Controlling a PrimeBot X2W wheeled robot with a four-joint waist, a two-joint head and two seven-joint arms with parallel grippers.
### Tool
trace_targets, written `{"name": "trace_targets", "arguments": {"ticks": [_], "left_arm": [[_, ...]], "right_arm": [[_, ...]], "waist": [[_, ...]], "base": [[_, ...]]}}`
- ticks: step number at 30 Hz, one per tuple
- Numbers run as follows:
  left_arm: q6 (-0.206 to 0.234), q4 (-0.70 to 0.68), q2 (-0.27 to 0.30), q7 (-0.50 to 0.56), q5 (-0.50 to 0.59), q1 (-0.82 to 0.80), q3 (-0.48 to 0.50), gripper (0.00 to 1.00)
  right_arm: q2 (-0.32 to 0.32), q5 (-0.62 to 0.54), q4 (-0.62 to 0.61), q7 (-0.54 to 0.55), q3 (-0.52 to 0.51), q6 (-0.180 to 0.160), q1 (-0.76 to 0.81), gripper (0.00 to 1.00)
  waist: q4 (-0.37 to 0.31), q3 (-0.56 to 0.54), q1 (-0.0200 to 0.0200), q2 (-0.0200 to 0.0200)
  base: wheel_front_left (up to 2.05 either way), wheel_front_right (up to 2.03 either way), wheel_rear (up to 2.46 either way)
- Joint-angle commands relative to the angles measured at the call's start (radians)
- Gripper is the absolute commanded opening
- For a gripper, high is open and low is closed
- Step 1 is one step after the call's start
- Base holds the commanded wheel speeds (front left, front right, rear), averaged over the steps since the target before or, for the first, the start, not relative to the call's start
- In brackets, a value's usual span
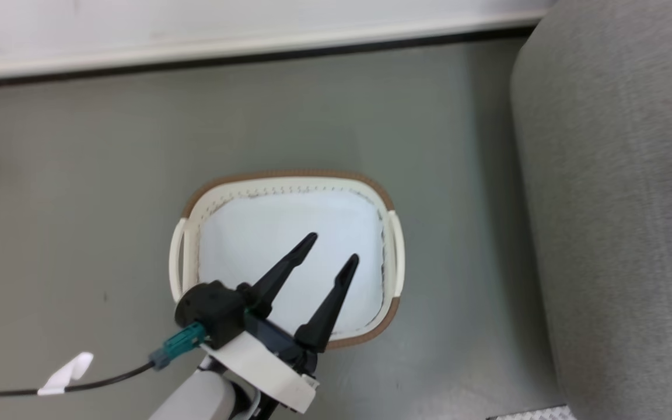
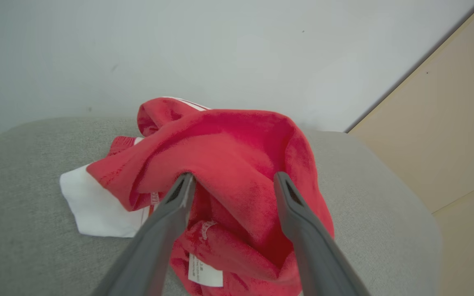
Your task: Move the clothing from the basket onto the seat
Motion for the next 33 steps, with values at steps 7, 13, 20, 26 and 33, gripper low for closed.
{"name": "trace_targets", "arguments": {"ticks": [7, 13, 20, 26, 33], "left_arm": [[0.034, 0.008, 0.017, 0.0, -0.042, 0.115, 0.071, 1.0], [0.072, -0.022, -0.023, 0.0, -0.027, 0.233, 0.198, 1.0], [0.096, -0.003, -0.079, 0.0, 0.031, 0.378, 0.355, 1.0], [0.1, 0.012, -0.107, 0.0, 0.094, 0.473, 0.49, 1.0], [0.06, 0.065, -0.143, 0.0, 0.16, 0.52, 0.591, 1.0]], "right_arm": [[0.04, 0.107, 0.039, -0.171, 0.097, -0.003, 0.197, 1.0], [0.026, 0.237, 0.067, -0.327, 0.165, -0.003, 0.355, 1.0], [0.034, 0.37, -0.024, -0.368, 0.331, -0.002, 0.556, 1.0], [0.059, 0.462, -0.161, -0.368, 0.515, -0.003, 0.735, 1.0], [0.06, 0.579, -0.164, -0.368, 0.686, -0.003, 0.85, 1.0]], "waist": [[-0.083, -0.208, 0.0, 0.0], [-0.071, -0.339, 0.0, 0.0], [-0.019, -0.467, 0.0, 0.0], [0.018, -0.512, 0.0, 0.0], [0.051, -0.547, 0.0, 0.0]], "base": [[0.0, 0.0, 0.0], [0.0, 0.0, 0.0], [0.0, 0.0, 0.0], [0.0, 0.0, 0.0], [0.0, 0.0, 0.0]]}}
